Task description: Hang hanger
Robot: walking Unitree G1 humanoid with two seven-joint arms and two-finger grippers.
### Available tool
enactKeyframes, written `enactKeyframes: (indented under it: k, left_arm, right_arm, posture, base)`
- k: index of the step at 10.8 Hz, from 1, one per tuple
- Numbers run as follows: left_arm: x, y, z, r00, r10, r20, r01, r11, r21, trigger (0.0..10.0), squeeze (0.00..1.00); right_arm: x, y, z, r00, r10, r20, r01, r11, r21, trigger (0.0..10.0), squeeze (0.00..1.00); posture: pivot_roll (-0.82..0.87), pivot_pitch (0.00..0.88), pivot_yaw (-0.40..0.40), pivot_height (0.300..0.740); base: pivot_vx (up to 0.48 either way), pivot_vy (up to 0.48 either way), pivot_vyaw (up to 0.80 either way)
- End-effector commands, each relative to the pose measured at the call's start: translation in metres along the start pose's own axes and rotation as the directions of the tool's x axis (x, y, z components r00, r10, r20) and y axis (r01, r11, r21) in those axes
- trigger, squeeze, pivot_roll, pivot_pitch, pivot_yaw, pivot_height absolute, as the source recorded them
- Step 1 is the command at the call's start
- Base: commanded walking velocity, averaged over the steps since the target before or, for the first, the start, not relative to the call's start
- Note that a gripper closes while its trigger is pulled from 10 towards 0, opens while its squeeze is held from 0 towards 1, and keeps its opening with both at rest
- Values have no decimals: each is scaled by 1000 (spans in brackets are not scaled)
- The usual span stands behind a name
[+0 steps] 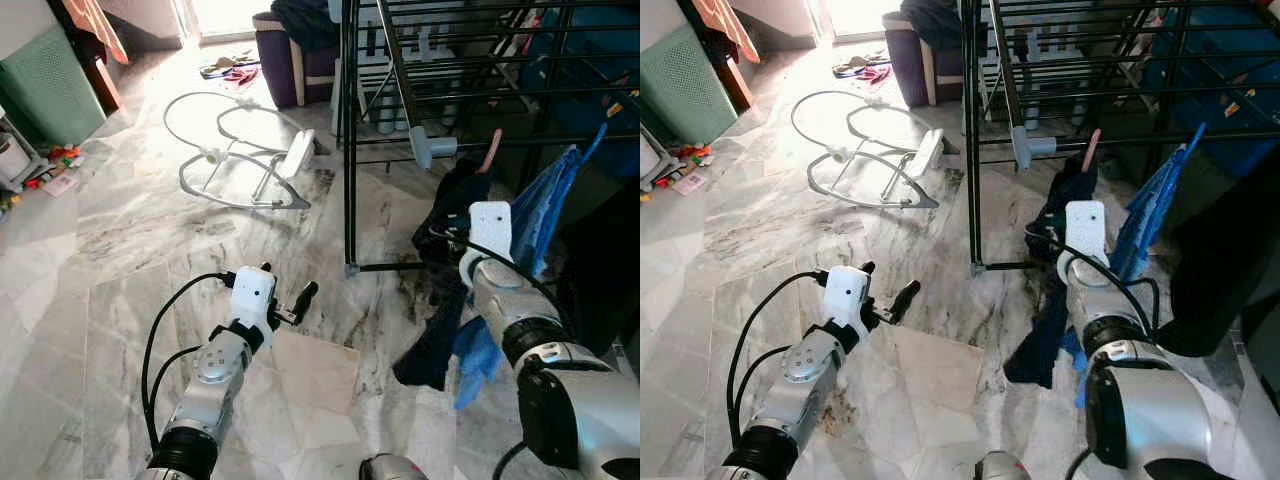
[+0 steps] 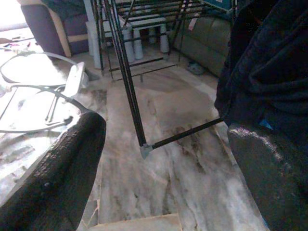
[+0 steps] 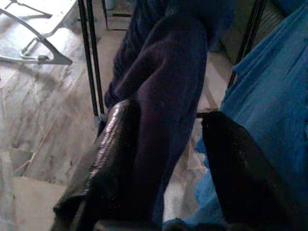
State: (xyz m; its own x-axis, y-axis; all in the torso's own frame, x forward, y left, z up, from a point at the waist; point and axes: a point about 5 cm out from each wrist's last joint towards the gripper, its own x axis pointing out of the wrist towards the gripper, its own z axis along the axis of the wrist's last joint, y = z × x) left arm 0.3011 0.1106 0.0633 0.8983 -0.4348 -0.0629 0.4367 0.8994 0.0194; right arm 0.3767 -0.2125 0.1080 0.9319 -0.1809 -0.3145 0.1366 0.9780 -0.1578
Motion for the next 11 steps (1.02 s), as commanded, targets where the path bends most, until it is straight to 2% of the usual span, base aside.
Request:
enactKeyframes:
  k: [1, 2, 4, 6, 8, 9, 11]
  left_arm:
    - [-3, -2, -7, 999, -17, -32, 18, 1000, 5, 10000, 0]
    - [-2, -4, -5, 999, -31, -27, 31, 1000, 4, 10000, 0]
    - [-3, -13, 1, 991, -132, 26, 133, 987, -87, 10000, 0]
    - [-2, -15, 1, 988, -150, 34, 152, 984, -89, 10000, 0]
    - [-1, -20, 6, 980, -187, 60, 194, 972, -131, 10000, 0]
    - [-2, -26, 5, 969, -239, 62, 246, 954, -169, 10000, 0]
    - [-3, -33, 2, 954, -296, 44, 299, 940, -161, 10000, 0]
  right_arm:
    - [-1, -5, -8, 999, -9, -33, 9, 1000, 5, 0, 0]
    - [-1, -7, -10, 999, -12, -36, 12, 1000, 2, 0, 0]
    - [-1, -10, -11, 999, -14, -30, 14, 1000, 2, 0, 0]
    - [-2, -15, -12, 1000, -9, -21, 9, 1000, 2, 0, 0]
    - [-1, -19, -4, 1000, -8, 19, 8, 1000, 19, 0, 0]
    - [-1, -18, 3, 999, 5, 50, -6, 1000, 25, 0, 0]
    - [-1, -16, 13, 993, 32, 116, -34, 999, 20, 0, 0]
  posture:
    - [-271, 115, 55, 740]
    - [-269, 116, 57, 740]
    - [-280, 118, 60, 740]
    - [-279, 111, 55, 740]
    - [-269, 89, 40, 740]
    - [-274, 84, 32, 740]
    - [-269, 72, 24, 740]
  base:
    - [0, 0, 0]
    - [0, 0, 0]
    - [0, 0, 0]
    - [0, 0, 0]
    - [0, 0, 0]
    - [0, 0, 0]
    - [0, 0, 0]
